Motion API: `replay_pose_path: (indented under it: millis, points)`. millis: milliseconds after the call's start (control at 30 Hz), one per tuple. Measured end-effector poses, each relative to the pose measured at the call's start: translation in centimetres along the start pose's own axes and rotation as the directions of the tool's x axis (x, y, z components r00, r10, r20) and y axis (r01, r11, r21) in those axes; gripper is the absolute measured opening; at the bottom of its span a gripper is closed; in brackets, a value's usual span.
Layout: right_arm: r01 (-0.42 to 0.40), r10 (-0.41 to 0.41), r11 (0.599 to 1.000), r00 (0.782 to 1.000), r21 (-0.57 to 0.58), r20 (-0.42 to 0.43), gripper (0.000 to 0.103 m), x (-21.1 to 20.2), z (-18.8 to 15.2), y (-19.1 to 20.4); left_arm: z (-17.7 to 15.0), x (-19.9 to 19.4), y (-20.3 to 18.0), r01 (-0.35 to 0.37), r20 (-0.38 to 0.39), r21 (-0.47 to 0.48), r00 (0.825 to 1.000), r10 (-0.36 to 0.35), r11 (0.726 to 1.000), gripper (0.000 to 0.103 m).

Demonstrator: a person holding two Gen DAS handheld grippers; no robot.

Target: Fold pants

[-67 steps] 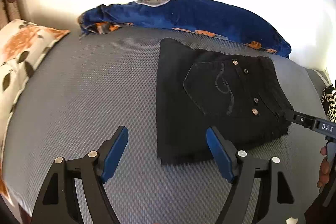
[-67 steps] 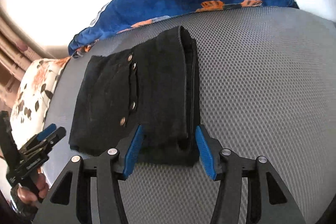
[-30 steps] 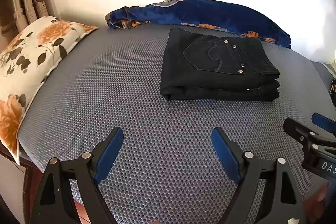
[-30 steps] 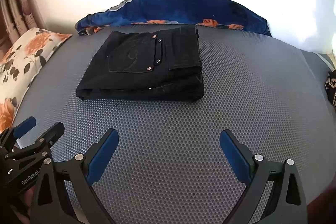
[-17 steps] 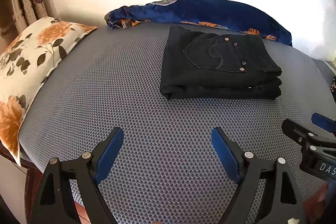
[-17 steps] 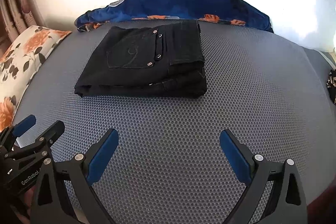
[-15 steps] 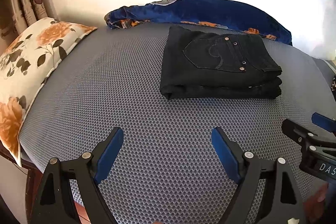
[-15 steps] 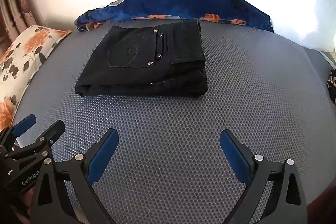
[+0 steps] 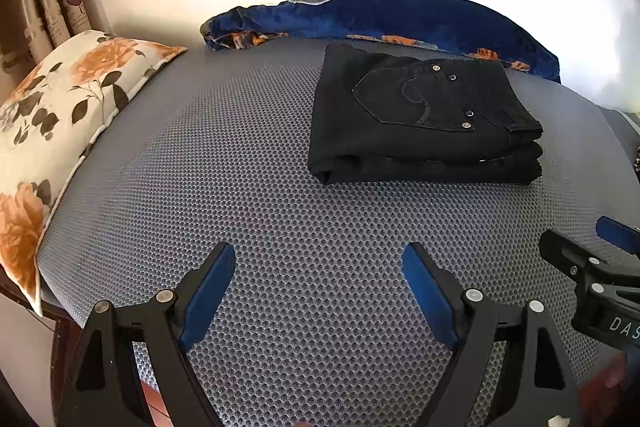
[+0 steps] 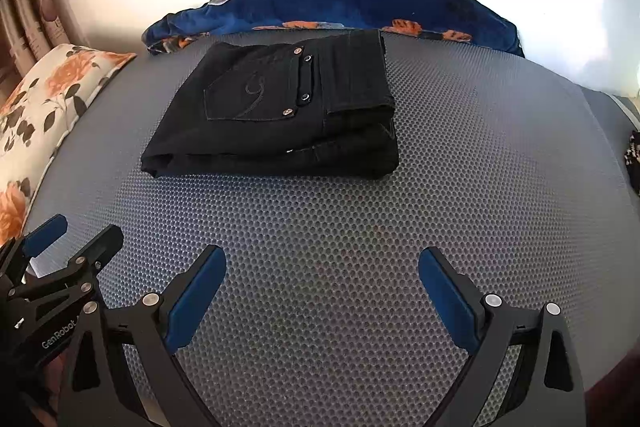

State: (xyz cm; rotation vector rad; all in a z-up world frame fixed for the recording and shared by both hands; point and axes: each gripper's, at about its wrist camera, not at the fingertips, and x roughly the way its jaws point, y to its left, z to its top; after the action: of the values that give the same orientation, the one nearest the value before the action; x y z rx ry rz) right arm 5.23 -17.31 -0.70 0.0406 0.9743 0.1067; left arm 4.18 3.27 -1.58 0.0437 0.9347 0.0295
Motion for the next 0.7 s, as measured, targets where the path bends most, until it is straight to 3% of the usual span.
replay_pose_path:
  millis: [700]
  points:
    - [0.002, -0.002, 1.0, 1.0, 0.001, -0.011, 0.097, 0.19, 0.04, -0.04, -0.02, 0.47, 0.07, 0.007, -0.021, -0.001, 1.0, -0.007, 1.0, 0.084]
